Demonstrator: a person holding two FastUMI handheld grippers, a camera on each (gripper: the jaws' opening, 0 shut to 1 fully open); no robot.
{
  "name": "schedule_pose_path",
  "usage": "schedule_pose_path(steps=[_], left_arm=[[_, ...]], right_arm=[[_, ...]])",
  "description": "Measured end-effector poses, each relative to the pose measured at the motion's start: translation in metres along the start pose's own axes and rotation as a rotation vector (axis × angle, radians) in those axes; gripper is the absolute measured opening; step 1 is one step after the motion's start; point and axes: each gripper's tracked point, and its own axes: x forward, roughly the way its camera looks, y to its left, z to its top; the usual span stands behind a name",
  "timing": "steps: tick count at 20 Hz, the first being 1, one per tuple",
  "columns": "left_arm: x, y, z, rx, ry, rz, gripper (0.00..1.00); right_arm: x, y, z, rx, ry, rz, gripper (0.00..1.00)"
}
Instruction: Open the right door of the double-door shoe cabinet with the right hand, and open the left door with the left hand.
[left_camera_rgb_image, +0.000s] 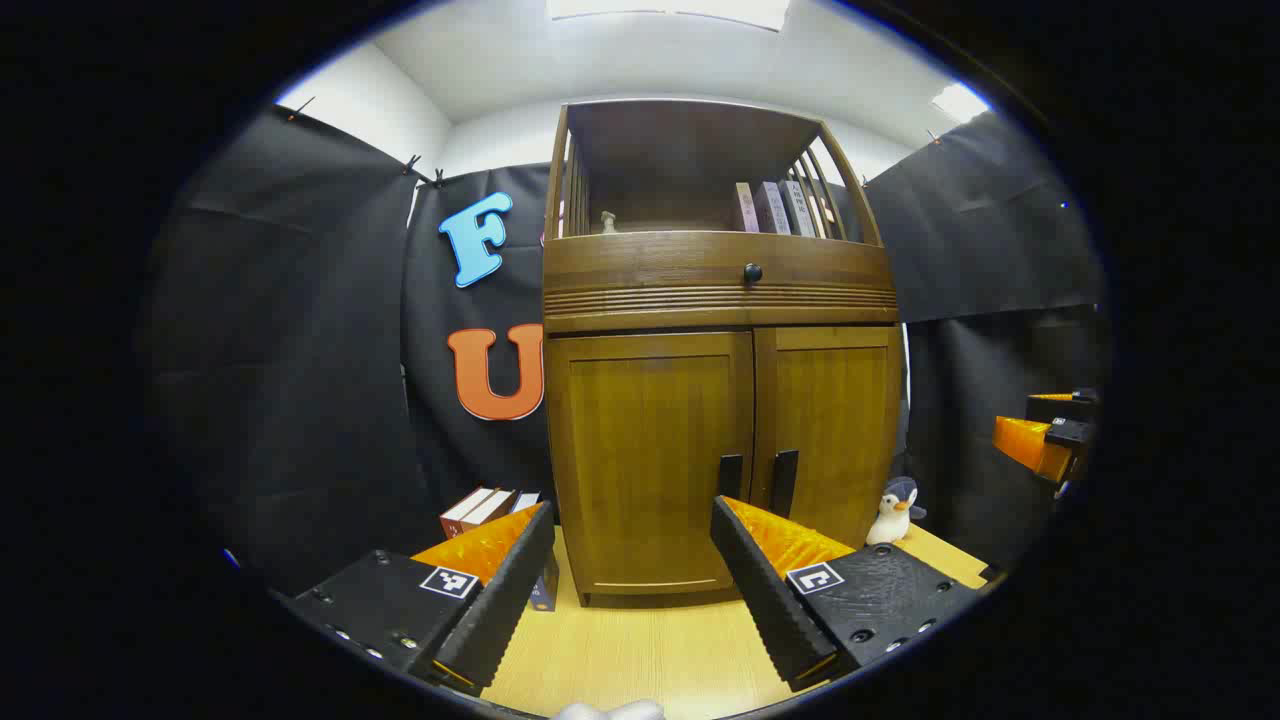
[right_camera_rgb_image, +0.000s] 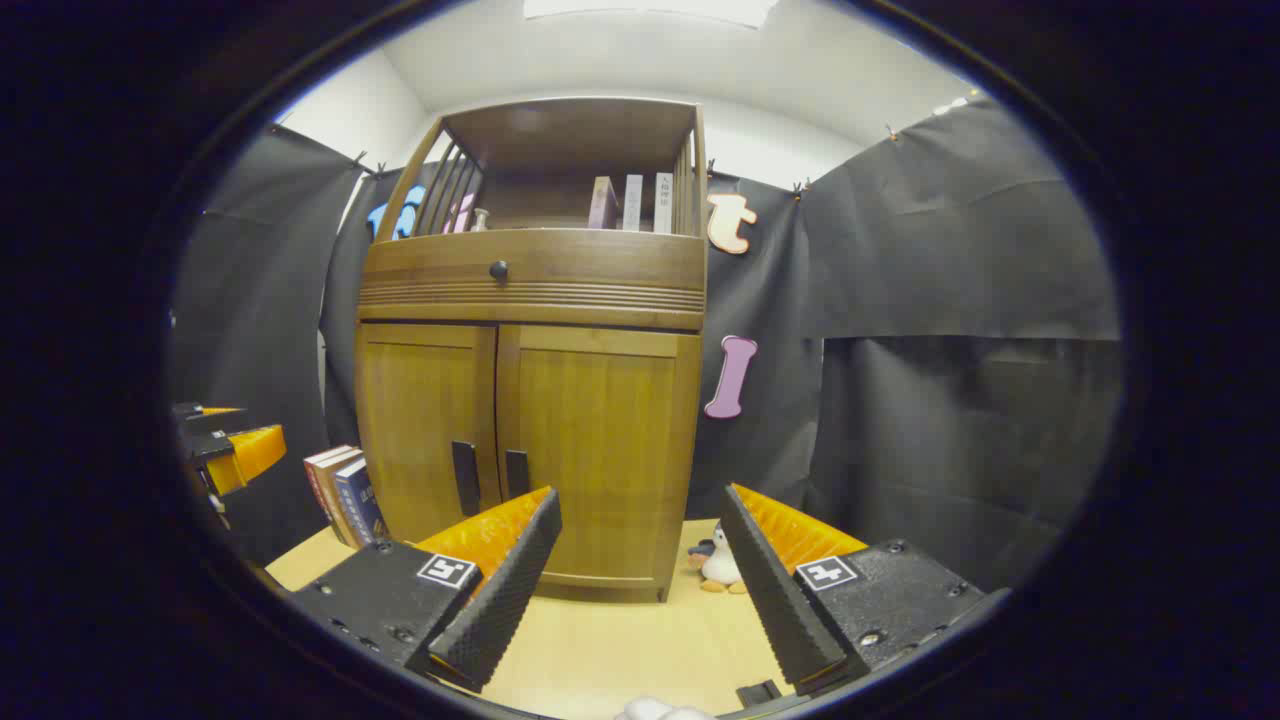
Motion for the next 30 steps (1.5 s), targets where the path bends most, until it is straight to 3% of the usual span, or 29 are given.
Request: schedule_pose_path(steps=[2, 3, 7, 8, 9, 17, 26, 30], left_arm=[[0.002, 0.002, -0.004, 0.001, 0.006, 0.003, 1.0], [0.002, 0.002, -0.006, -0.005, 0.012, 0.002, 0.96], [0.001, 0.006, -0.006, -0.01, 0.014, 0.013, 0.96], [0.002, 0.006, -0.005, -0.011, 0.011, 0.014, 1.0], [0.002, 0.006, -0.006, -0.011, 0.013, 0.014, 0.96], [-0.009, 0.008, -0.007, 0.012, 0.016, 0.025, 0.96], [-0.036, 0.015, -0.008, 0.022, 0.035, 0.053, 0.96], [-0.043, 0.012, -0.01, 0.039, 0.047, 0.064, 0.96]], right_arm=[[0.0, 0.001, 0.0, -0.003, -0.001, 0.007, 1.0], [0.001, 0.001, 0.001, -0.003, -0.002, 0.012, 1.0], [0.002, 0.002, 0.002, -0.005, -0.003, 0.032, 1.0], [0.004, 0.002, 0.0, -0.008, -0.002, 0.035, 1.0], [0.006, 0.002, 0.001, -0.01, 0.001, 0.038, 1.0], [0.031, 0.009, -0.01, -0.011, 0.021, 0.049, 1.0], [0.077, 0.027, -0.065, -0.026, 0.088, 0.089, 1.0], [0.111, 0.058, -0.094, -0.011, 0.115, 0.144, 1.0]])
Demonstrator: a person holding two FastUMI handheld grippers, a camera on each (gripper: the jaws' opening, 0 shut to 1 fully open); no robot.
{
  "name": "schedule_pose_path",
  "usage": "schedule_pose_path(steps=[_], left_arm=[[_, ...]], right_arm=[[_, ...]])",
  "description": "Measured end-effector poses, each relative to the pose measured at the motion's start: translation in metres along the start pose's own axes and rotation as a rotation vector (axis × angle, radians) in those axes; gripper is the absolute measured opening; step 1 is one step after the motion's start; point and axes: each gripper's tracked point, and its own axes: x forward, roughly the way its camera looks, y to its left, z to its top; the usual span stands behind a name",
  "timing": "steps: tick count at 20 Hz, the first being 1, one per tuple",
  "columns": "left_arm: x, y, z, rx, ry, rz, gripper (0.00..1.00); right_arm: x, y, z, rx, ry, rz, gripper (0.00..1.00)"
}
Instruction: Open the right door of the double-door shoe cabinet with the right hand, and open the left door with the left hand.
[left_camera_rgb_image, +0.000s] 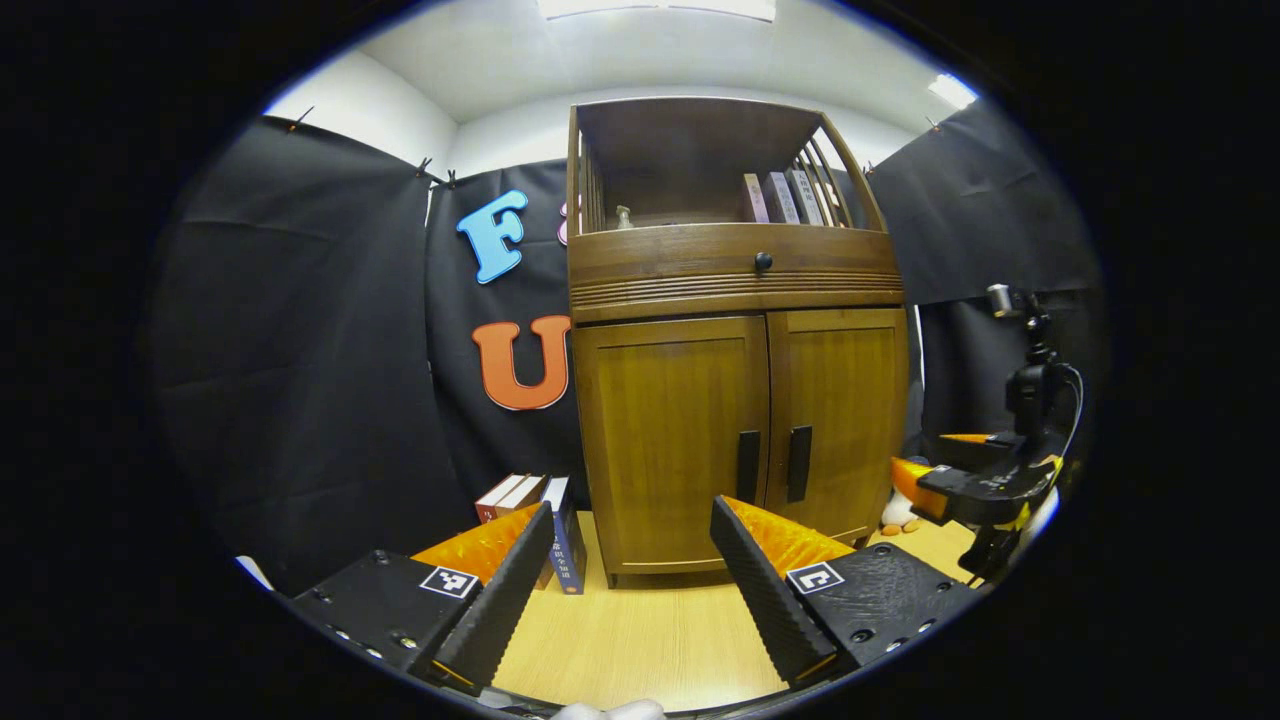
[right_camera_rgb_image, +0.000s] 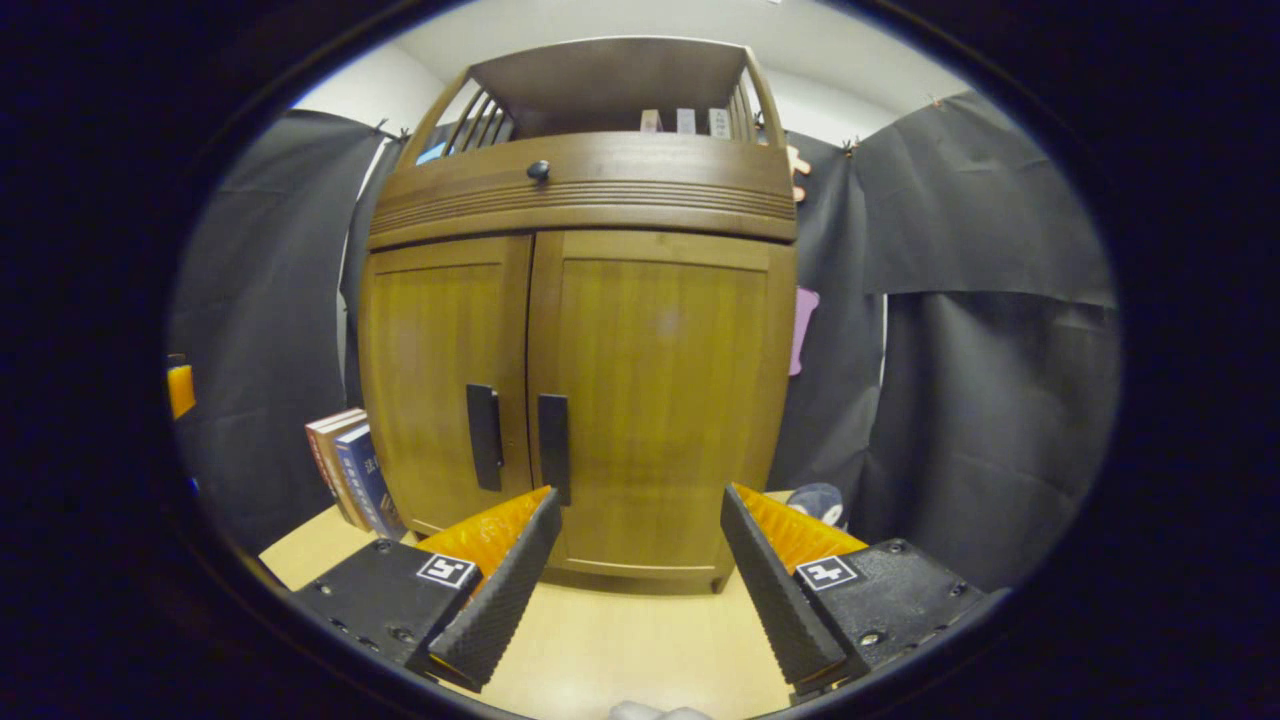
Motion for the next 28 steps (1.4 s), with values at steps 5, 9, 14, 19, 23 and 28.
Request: schedule_pose_path(steps=[5, 9, 14, 19, 23, 28], left_arm=[[0.0, -0.002, 0.002, -0.026, -0.004, 0.006, 0.96], [-0.002, 0.0, 0.007, -0.034, -0.011, 0.018, 0.96], [-0.006, 0.008, 0.013, -0.02, -0.006, 0.036, 0.96], [-0.004, 0.02, 0.006, -0.03, 0.01, 0.056, 0.96], [-0.005, 0.03, 0.005, -0.033, 0.014, 0.073, 0.96], [-0.008, 0.044, 0.004, -0.026, 0.015, 0.097, 0.96]], right_arm=[[0.062, 0.032, 0.0, 0.024, 0.004, 0.027, 1.0], [0.11, 0.048, 0.002, 0.033, 0.008, 0.023, 1.0], [0.155, 0.073, -0.005, 0.045, 0.043, 0.044, 0.95], [0.183, 0.089, -0.016, 0.053, 0.082, 0.054, 0.78], [0.192, 0.081, -0.022, 0.055, 0.109, 0.034, 0.62], [0.196, 0.081, -0.028, 0.064, 0.13, 0.029, 0.39]])
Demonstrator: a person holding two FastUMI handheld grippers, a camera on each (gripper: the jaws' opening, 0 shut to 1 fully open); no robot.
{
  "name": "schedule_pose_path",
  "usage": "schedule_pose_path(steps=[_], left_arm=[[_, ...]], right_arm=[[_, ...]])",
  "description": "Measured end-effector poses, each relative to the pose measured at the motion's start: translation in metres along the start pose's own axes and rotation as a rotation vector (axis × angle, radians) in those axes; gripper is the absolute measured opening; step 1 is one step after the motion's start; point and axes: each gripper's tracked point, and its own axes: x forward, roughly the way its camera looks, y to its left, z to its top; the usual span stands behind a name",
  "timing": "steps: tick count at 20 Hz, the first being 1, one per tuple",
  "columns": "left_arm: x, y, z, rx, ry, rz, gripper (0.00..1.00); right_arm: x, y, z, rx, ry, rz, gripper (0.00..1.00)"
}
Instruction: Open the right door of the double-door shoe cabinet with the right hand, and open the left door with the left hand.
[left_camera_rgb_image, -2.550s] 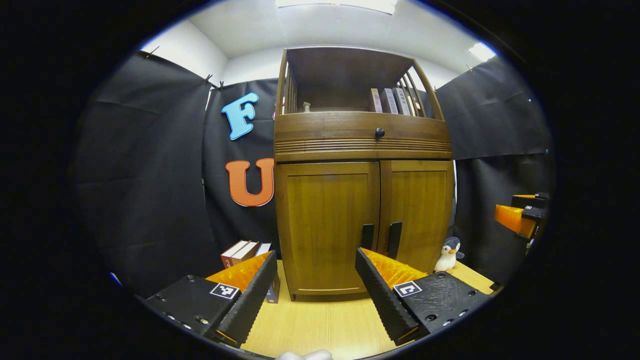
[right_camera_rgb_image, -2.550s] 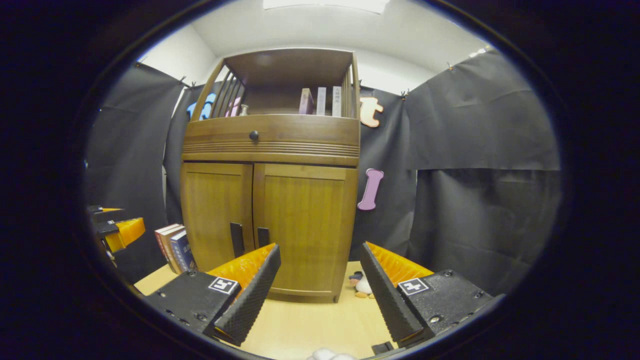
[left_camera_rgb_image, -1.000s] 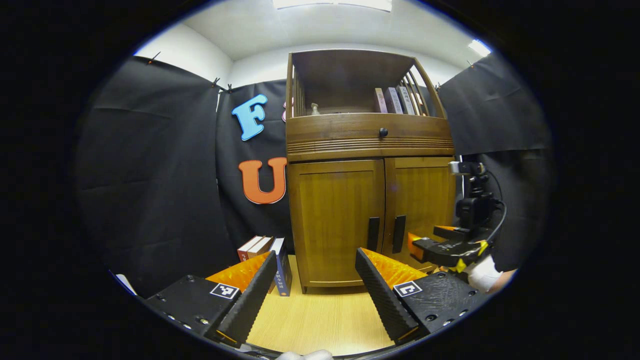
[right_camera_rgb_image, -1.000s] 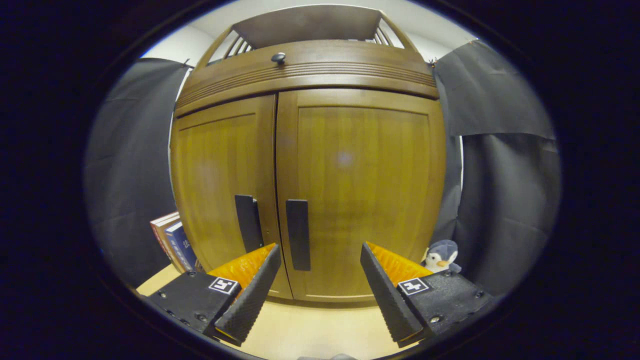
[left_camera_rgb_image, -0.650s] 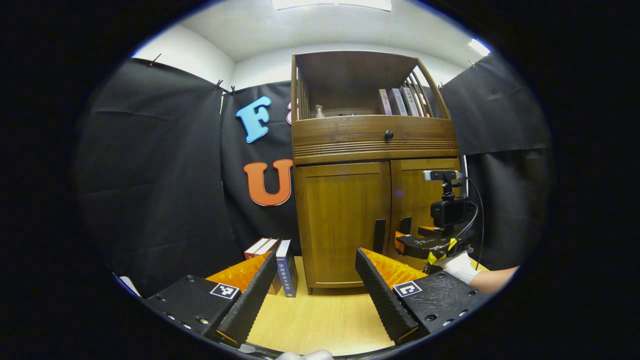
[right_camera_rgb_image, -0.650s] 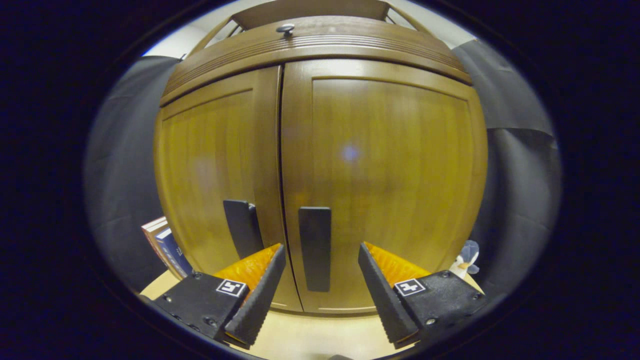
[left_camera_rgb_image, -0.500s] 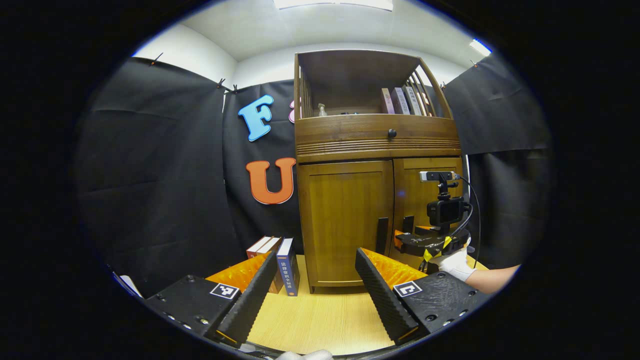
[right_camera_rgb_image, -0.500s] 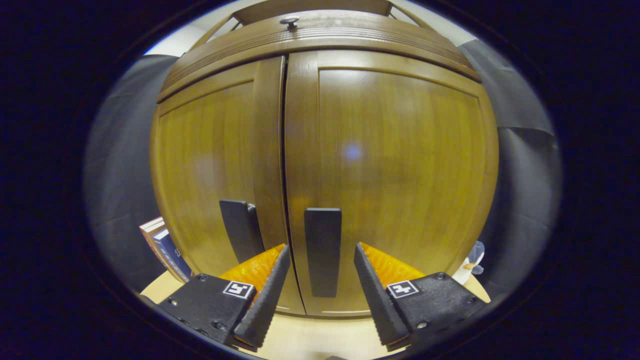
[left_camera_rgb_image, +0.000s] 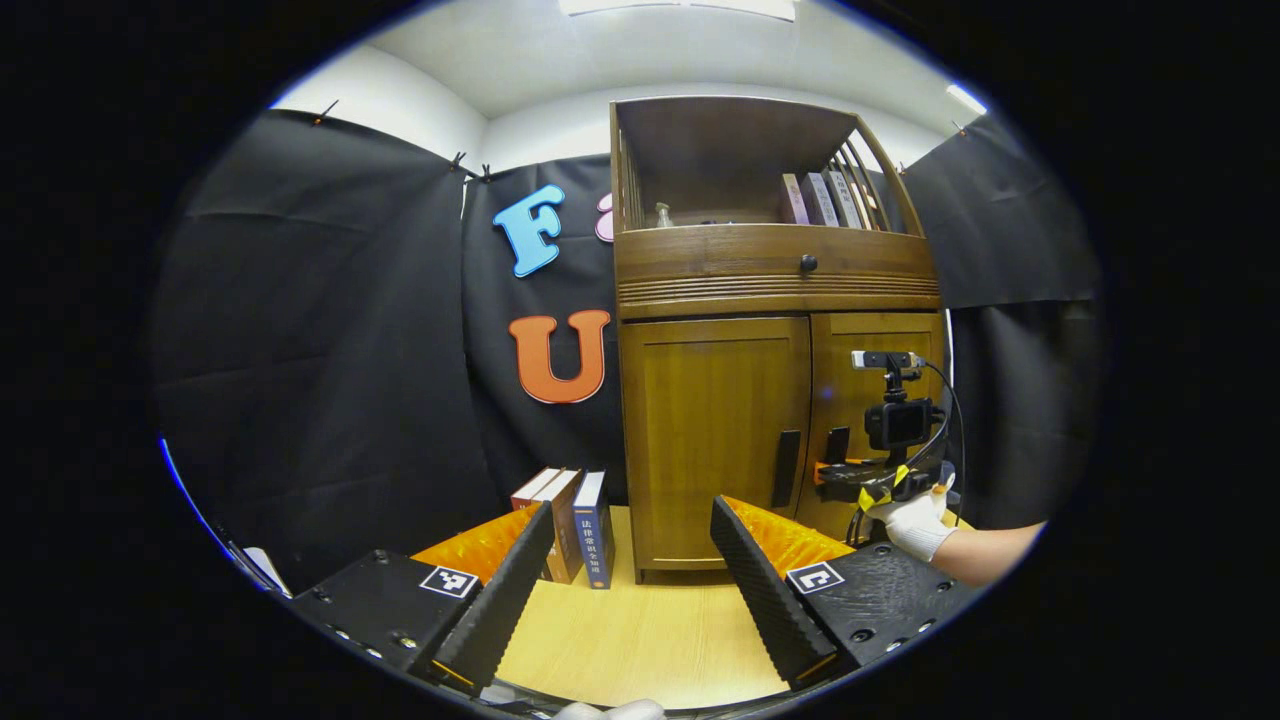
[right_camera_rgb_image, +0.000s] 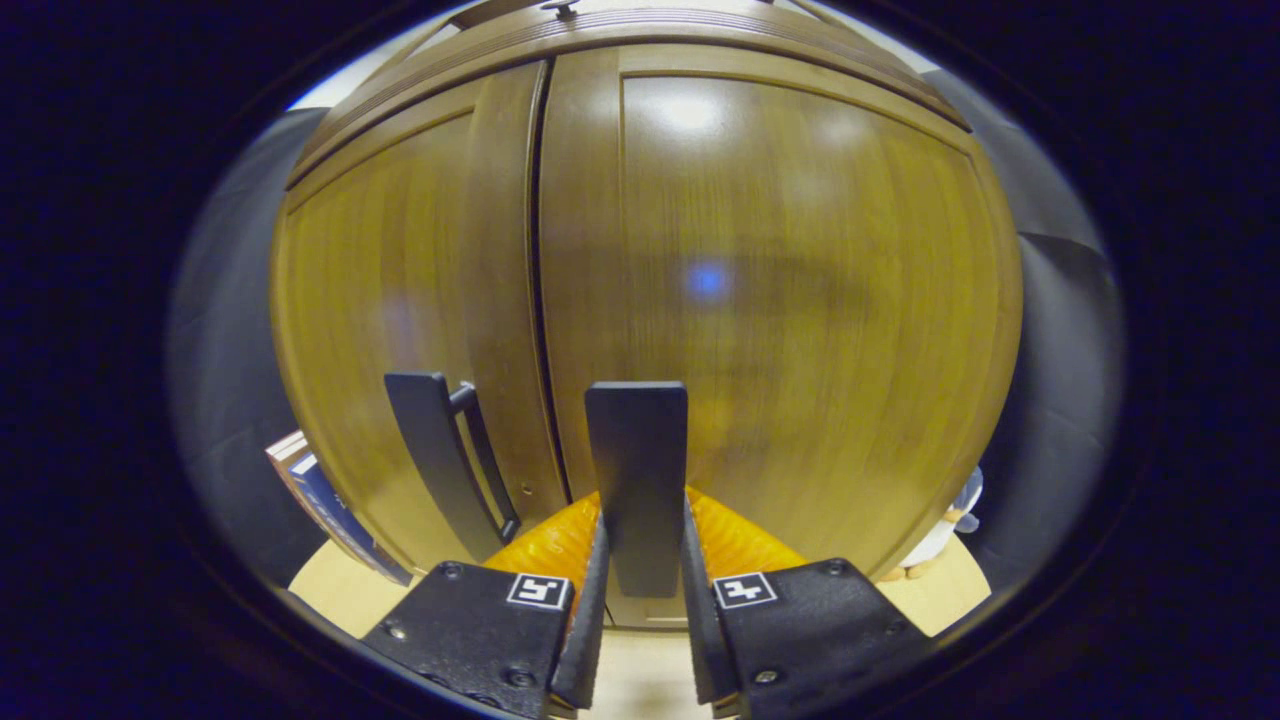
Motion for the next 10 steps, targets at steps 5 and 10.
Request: schedule_pose_path(steps=[5, 10], left_arm=[[-0.006, 0.008, -0.004, -0.009, 0.005, 0.007, 1.0], [-0.016, 0.008, -0.004, -0.017, -0.005, 0.001, 1.0]], right_arm=[[-0.002, 0.0, -0.001, -0.003, 0.01, 0.012, 0.35], [-0.022, -0.003, -0.007, -0.025, 0.018, 0.034, 0.33]])
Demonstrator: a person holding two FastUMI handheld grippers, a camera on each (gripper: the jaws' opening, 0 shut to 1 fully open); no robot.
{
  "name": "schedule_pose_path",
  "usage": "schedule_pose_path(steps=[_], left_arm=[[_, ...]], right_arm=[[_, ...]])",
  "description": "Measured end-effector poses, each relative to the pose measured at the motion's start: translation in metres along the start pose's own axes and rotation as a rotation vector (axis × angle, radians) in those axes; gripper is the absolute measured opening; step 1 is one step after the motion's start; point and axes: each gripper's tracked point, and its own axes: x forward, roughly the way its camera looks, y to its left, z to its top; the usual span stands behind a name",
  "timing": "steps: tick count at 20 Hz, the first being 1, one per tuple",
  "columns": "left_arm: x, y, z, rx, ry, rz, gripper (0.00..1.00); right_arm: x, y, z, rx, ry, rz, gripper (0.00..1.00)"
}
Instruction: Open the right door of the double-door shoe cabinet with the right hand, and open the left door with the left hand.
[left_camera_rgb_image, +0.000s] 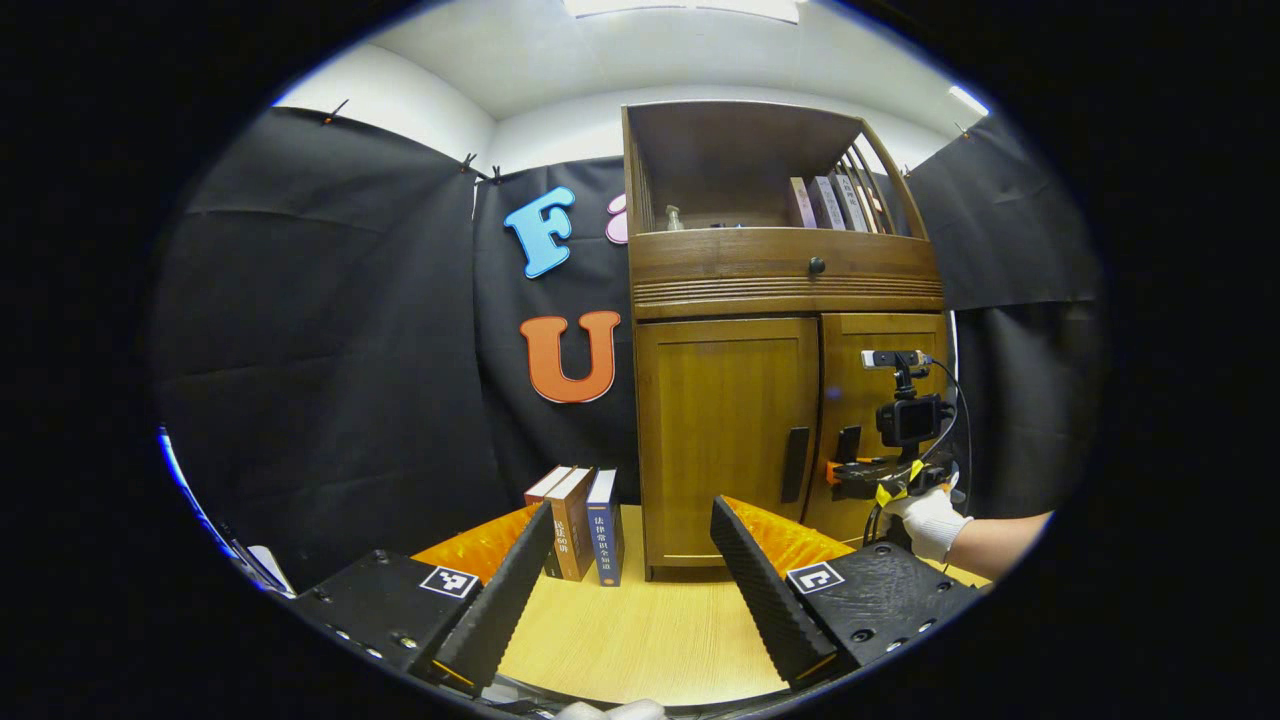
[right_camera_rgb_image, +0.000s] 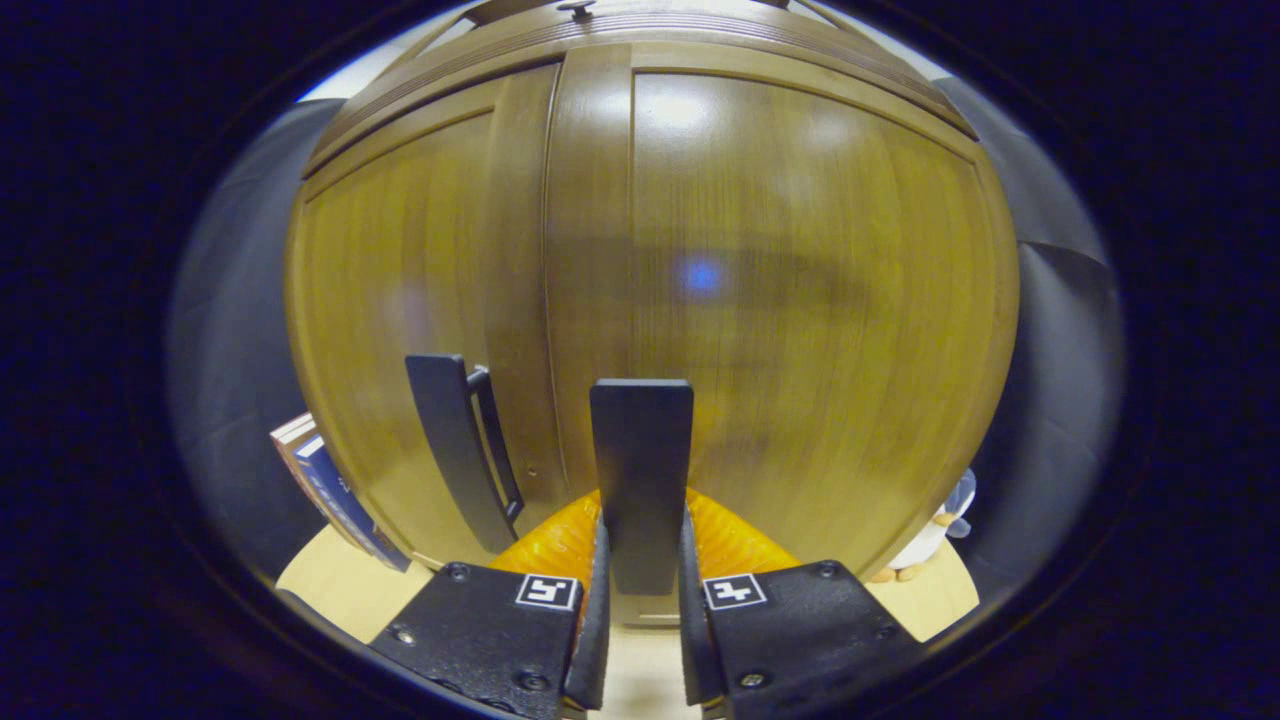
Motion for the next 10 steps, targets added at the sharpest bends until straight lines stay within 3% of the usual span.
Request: schedule_pose_path(steps=[2, 6, 10], left_arm=[[-0.004, -0.001, 0.0, -0.003, 0.0, -0.007, 0.96], [-0.014, -0.008, 0.003, 0.001, -0.008, -0.029, 1.0], [-0.022, -0.015, 0.001, 0.012, -0.01, -0.047, 0.96]], right_arm=[[-0.012, -0.001, -0.004, 0.005, 0.006, 0.028, 0.32], [-0.042, -0.006, -0.013, -0.005, 0.015, 0.073, 0.32], [-0.074, -0.018, -0.025, 0.036, 0.017, 0.06, 0.31]])
